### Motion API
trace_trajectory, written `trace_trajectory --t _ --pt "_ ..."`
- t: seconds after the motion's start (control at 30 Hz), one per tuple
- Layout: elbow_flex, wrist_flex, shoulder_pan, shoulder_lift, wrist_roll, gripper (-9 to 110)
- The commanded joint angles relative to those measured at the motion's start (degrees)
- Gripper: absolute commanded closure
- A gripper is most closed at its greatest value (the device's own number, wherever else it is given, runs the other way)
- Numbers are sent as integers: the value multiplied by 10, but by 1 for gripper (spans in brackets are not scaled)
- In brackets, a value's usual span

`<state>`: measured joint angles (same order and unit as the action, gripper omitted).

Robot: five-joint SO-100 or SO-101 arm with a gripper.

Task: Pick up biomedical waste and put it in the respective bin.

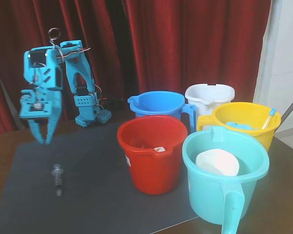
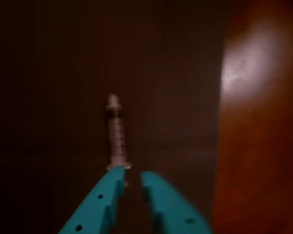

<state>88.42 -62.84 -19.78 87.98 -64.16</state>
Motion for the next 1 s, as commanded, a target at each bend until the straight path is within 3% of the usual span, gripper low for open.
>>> trace_trajectory --t 0.0,0.43,0.97 --pt "-26 4 -15 3 4 89" --pt "-33 15 -7 -101 89 74" --pt "-32 18 51 -132 68 74"
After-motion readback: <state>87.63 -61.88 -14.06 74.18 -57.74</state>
